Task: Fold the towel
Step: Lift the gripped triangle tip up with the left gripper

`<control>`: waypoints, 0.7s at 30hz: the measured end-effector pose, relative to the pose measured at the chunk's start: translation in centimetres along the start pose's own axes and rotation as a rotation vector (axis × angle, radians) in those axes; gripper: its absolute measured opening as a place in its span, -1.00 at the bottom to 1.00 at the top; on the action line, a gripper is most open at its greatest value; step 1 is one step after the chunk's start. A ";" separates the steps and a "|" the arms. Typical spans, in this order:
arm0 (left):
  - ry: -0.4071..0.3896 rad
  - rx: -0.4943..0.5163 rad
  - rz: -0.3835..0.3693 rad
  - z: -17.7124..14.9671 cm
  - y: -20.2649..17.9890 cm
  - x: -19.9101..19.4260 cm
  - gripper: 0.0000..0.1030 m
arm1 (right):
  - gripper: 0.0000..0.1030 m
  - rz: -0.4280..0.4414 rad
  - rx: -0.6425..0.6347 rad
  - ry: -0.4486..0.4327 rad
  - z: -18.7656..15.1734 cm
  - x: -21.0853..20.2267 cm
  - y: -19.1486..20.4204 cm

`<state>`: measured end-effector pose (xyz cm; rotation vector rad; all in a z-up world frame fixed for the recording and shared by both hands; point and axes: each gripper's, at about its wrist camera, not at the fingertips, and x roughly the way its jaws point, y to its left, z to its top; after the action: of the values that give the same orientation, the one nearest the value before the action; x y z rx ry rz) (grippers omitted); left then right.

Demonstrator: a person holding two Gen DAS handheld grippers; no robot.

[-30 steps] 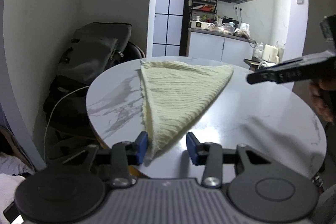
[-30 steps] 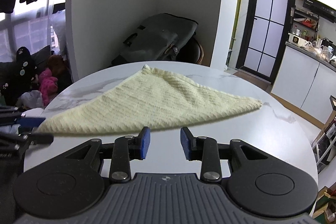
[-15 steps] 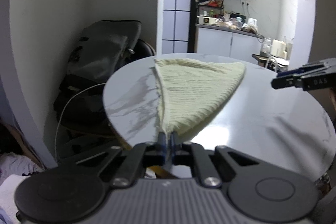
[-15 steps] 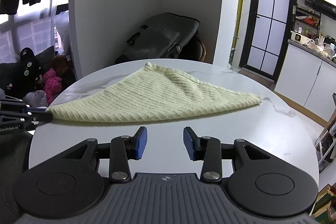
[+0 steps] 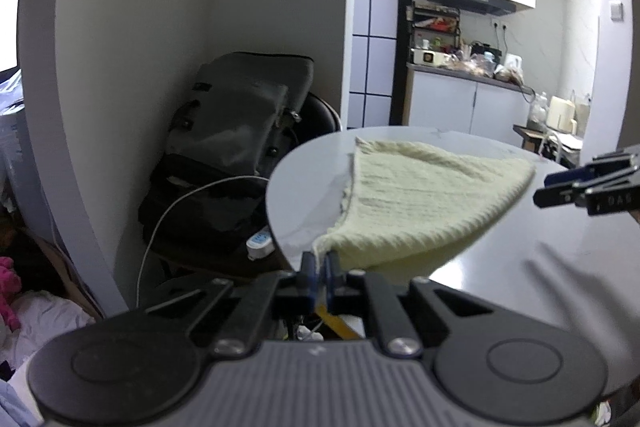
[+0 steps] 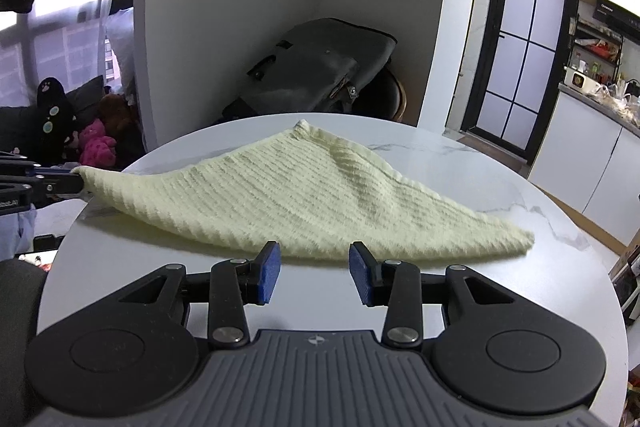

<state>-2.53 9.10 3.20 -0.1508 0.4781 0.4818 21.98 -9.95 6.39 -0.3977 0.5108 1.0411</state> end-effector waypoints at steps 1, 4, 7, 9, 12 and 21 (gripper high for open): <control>0.000 -0.002 0.002 0.0 0.2 0.1 -0.90 | -0.18 -0.008 0.007 0.004 0.2 0.5 0.1; -0.003 -0.012 0.010 0.1 0.7 0.3 -0.90 | -0.18 -0.020 0.009 0.016 0.6 1.4 0.2; -0.014 -0.027 0.013 0.5 1.1 0.3 -0.90 | -0.18 -0.023 -0.006 0.038 1.0 2.6 0.6; -0.021 -0.069 0.013 1.1 1.3 0.3 -0.90 | -0.18 -0.026 -0.011 0.051 1.2 3.3 0.8; -0.038 -0.096 0.008 1.7 1.2 0.2 -0.90 | -0.18 -0.029 -0.005 0.073 1.4 4.2 0.9; -0.097 -0.114 -0.024 4.0 -0.5 0.3 -0.90 | -0.18 -0.019 0.009 0.102 0.7 4.8 1.4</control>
<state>-0.45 9.75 6.57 -0.2411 0.3536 0.4903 22.87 -5.51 4.10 -0.4492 0.6016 1.0031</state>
